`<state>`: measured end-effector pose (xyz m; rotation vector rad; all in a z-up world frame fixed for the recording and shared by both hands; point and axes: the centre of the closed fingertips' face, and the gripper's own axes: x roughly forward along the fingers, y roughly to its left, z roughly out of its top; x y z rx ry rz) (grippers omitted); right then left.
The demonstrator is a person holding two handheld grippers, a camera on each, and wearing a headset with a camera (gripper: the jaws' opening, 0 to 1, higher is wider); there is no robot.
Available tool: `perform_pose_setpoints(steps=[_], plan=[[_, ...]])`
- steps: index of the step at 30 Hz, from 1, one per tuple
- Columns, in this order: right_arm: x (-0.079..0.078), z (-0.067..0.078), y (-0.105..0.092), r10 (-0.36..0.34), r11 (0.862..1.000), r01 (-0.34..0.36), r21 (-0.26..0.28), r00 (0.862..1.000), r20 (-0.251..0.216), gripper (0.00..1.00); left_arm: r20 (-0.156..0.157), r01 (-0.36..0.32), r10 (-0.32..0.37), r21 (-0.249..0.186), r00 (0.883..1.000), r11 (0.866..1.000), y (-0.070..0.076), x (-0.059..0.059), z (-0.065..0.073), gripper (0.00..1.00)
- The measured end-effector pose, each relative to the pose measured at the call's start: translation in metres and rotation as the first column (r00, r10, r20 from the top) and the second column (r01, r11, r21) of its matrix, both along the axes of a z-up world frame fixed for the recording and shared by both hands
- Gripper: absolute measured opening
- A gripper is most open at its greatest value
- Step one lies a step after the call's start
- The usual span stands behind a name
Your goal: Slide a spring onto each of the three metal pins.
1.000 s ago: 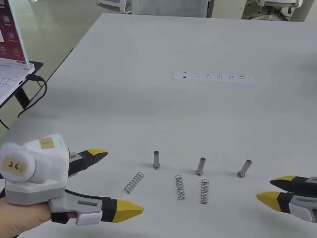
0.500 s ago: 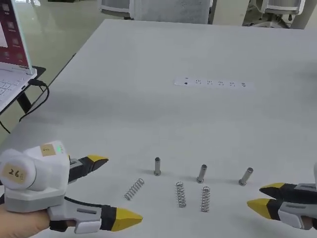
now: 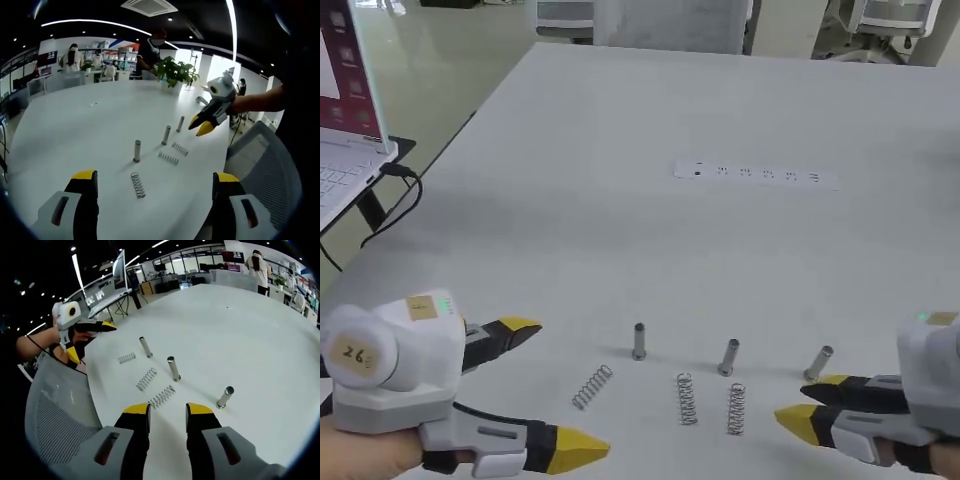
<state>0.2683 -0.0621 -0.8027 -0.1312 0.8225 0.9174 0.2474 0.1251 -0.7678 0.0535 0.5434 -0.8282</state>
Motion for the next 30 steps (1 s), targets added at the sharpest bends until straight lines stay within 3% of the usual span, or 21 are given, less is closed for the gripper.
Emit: perform_pose_setpoints(steps=[11, 21, 30], plan=[[0.002, -0.005, 0.024, -0.014, 1.0, 0.013, -0.006, 0.999, -0.043, 0.26, 0.001, -0.007, 0.007, 0.003, 1.0, 1.0, 0.003, -0.001, 0.0, 0.92], [0.007, -0.015, 0.026, -0.08, 0.997, 0.077, -0.029, 0.992, -0.097, 0.25, 0.003, -0.012, 0.012, -0.001, 1.0, 1.0, 0.005, 0.001, 0.0, 0.92], [0.01, -0.028, 0.027, -0.105, 0.993, 0.097, -0.068, 0.987, -0.119, 0.23, 0.003, -0.017, 0.017, -0.004, 1.0, 1.0, 0.006, 0.002, 0.0, 0.91]])
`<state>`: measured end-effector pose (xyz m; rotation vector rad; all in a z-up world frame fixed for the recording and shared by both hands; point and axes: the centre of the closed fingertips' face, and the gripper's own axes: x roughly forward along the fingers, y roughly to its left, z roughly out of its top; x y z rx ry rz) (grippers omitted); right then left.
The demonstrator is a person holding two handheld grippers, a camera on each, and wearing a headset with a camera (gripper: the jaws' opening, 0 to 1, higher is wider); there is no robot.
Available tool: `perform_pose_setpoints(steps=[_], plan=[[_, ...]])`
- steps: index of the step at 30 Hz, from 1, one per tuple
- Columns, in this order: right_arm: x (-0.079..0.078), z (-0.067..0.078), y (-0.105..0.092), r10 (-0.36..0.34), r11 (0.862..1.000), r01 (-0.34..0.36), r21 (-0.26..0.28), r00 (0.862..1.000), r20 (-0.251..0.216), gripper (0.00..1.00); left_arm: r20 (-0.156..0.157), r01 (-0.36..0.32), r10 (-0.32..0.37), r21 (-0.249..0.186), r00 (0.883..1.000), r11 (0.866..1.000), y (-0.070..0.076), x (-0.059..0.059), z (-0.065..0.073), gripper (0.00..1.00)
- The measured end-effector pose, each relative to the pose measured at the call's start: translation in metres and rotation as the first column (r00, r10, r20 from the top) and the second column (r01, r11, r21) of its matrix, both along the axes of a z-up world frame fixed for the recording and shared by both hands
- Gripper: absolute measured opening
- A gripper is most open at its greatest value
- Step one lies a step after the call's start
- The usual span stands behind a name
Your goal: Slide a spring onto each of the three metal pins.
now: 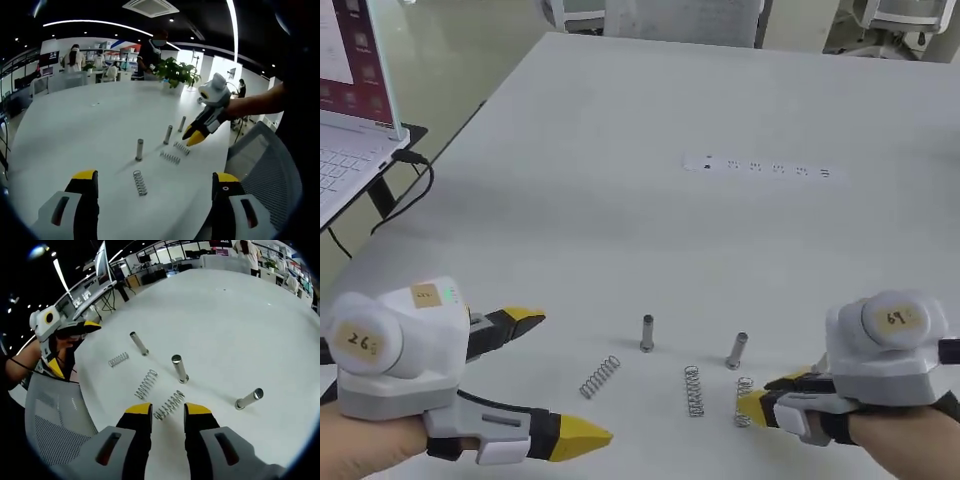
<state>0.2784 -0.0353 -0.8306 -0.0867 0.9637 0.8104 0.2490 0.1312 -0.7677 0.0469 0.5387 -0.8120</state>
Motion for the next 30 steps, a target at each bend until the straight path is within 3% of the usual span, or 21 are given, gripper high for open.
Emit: perform_pose_setpoints(steps=[9, 17, 30], plan=[[0.003, -0.01, 0.002, -0.014, 0.999, 0.013, -0.035, 1.0, -0.013, 0.22, -0.001, -0.002, 0.002, -0.001, 1.0, 1.0, -0.001, 0.0, -0.002, 0.92], [0.002, -0.02, 0.002, 0.012, 0.992, -0.013, -0.125, 1.0, -0.006, 0.22, 0.001, -0.013, 0.013, -0.016, 1.0, 1.0, 0.0, 0.002, -0.001, 0.93], [0.001, -0.023, -0.002, 0.058, 0.982, -0.054, -0.179, 0.998, 0.015, 0.09, -0.003, -0.018, 0.018, -0.022, 1.0, 1.0, 0.0, 0.0, -0.004, 0.93]])
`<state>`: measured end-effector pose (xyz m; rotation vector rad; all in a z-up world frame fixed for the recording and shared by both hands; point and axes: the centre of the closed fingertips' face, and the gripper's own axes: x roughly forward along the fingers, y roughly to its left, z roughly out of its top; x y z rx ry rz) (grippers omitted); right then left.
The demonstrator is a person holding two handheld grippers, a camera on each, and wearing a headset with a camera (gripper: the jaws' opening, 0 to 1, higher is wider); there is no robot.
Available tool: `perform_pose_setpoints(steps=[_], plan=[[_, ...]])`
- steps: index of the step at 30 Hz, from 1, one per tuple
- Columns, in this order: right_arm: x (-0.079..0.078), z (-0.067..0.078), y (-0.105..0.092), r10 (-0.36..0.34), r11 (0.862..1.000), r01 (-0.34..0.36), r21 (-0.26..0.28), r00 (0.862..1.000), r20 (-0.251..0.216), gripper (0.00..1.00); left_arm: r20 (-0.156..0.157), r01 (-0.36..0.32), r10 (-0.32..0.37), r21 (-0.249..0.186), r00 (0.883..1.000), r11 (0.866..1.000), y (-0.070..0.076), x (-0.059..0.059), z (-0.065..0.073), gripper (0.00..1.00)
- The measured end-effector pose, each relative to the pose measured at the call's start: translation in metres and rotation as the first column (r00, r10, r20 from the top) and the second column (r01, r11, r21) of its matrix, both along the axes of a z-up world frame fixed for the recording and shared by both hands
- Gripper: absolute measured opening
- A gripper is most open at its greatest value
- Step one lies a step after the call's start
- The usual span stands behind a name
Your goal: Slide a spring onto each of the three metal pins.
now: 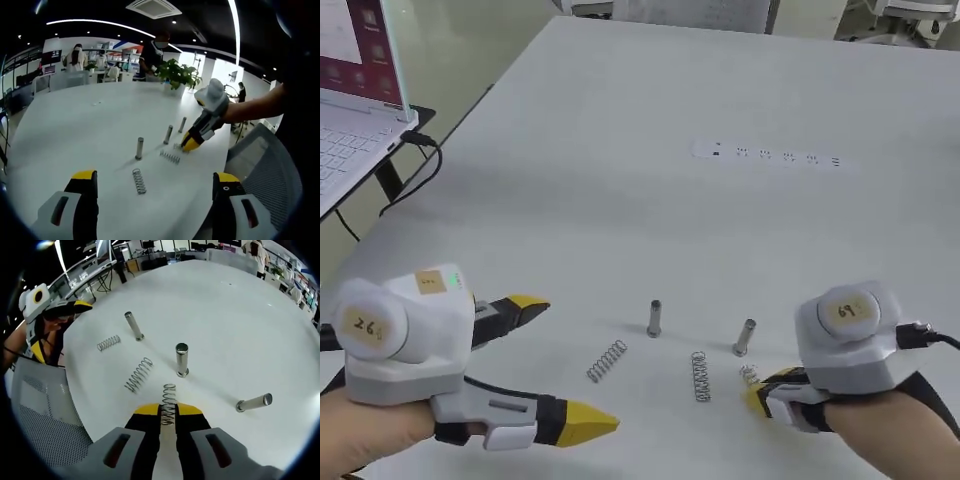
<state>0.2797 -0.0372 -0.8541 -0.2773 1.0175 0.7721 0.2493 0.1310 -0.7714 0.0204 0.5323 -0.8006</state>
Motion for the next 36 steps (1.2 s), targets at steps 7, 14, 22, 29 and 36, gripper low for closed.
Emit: perform_pose_setpoints(steps=[7, 14, 22, 29, 36], plan=[[0.0, -0.001, 0.0, 0.03, 0.999, -0.03, -0.015, 0.999, 0.014, 0.08, 0.001, 0.006, -0.006, 0.0, 1.0, 1.0, -0.002, 0.0, 0.0, 0.92], [-0.001, 0.0, 0.001, 0.054, 0.998, -0.054, -0.016, 0.998, 0.018, 0.07, 0.0, 0.012, -0.012, 0.002, 1.0, 1.0, -0.003, -0.001, 0.0, 0.92], [0.001, 0.003, 0.0, 0.072, 0.997, -0.071, -0.017, 0.997, 0.033, 0.07, -0.004, 0.026, -0.026, 0.008, 1.0, 1.0, -0.004, -0.002, -0.001, 0.92], [-0.001, 0.01, 0.001, 0.087, 0.996, -0.087, 0.011, 0.996, 0.034, 0.07, -0.003, 0.04, -0.04, 0.011, 0.999, 0.999, -0.005, -0.001, -0.002, 0.92], [-0.006, 0.017, -0.002, 0.091, 0.994, -0.092, 0.052, 0.995, 0.029, 0.07, 0.003, 0.044, -0.044, -0.002, 0.999, 0.999, -0.007, -0.002, 0.002, 0.91]])
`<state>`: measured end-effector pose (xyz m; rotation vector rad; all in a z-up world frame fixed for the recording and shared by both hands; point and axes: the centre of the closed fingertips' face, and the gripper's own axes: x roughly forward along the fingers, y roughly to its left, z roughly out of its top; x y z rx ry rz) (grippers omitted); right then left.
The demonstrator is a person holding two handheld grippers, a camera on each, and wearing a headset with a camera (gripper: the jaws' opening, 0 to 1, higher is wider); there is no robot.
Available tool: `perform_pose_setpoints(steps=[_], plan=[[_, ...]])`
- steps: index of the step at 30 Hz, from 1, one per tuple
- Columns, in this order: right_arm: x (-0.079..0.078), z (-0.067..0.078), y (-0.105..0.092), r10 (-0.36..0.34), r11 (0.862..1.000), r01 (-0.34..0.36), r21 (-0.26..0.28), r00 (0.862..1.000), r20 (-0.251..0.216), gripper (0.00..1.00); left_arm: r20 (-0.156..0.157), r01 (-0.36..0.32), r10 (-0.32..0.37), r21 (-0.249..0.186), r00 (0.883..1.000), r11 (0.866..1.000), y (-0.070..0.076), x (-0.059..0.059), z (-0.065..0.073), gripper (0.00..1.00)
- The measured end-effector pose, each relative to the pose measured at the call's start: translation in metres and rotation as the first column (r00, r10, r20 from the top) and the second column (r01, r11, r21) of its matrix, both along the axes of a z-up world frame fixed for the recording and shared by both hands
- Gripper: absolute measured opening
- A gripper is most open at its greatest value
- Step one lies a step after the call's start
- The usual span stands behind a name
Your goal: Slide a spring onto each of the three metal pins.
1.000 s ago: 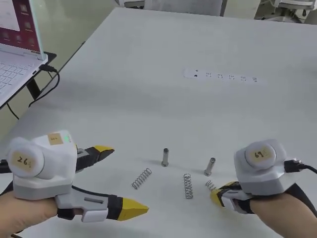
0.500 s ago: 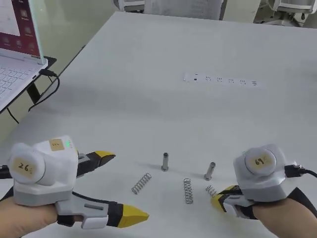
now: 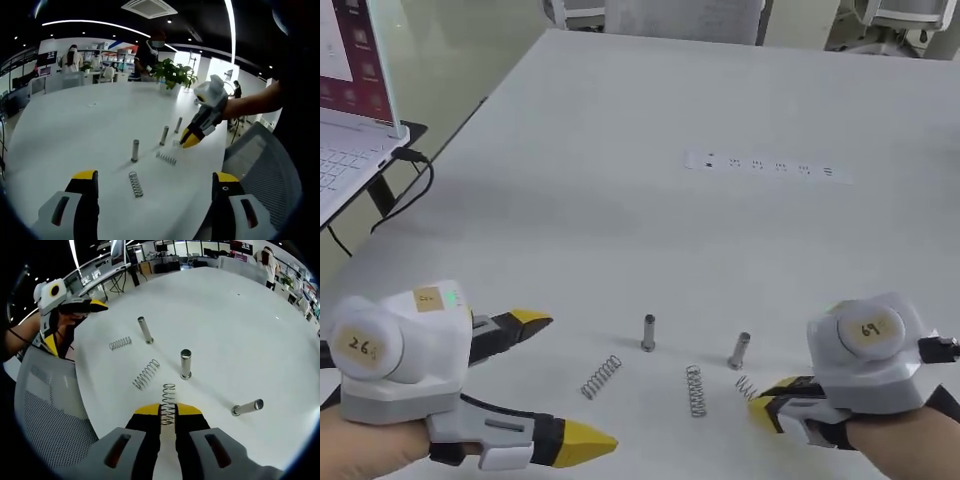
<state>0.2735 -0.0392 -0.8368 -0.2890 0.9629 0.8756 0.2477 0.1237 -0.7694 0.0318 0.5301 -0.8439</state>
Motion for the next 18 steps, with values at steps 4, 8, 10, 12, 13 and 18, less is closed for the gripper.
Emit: perform_pose_setpoints(steps=[4, 8, 10, 12, 13, 18], plan=[[-0.002, 0.006, -0.002, 0.014, 1.0, -0.014, 0.012, 1.0, 0.009, 0.07, 0.003, 0.008, -0.008, 0.0, 1.0, 1.0, -0.003, -0.001, 0.001, 0.91], [-0.002, 0.014, -0.003, 0.033, 0.999, -0.033, 0.021, 0.999, 0.023, 0.07, 0.004, 0.017, -0.017, -0.004, 1.0, 1.0, -0.005, -0.002, 0.003, 0.89], [-0.003, 0.018, -0.003, 0.044, 0.999, -0.045, 0.029, 0.999, 0.03, 0.07, 0.004, 0.021, -0.021, -0.006, 1.0, 1.0, -0.007, -0.003, 0.004, 0.89], [-0.005, 0.022, -0.002, 0.064, 0.997, -0.065, 0.036, 0.997, 0.041, 0.07, 0.004, 0.026, -0.026, -0.016, 1.0, 1.0, -0.009, -0.004, 0.005, 0.87], [-0.005, 0.023, -0.003, 0.068, 0.997, -0.07, 0.034, 0.997, 0.044, 0.07, 0.003, 0.03, -0.03, -0.022, 1.0, 0.999, -0.01, -0.005, 0.007, 0.86], [-0.009, 0.033, -0.003, 0.116, 0.992, -0.118, 0.04, 0.991, 0.065, 0.07, 0.002, 0.047, -0.047, -0.039, 0.999, 0.998, -0.016, -0.008, 0.009, 0.84]])
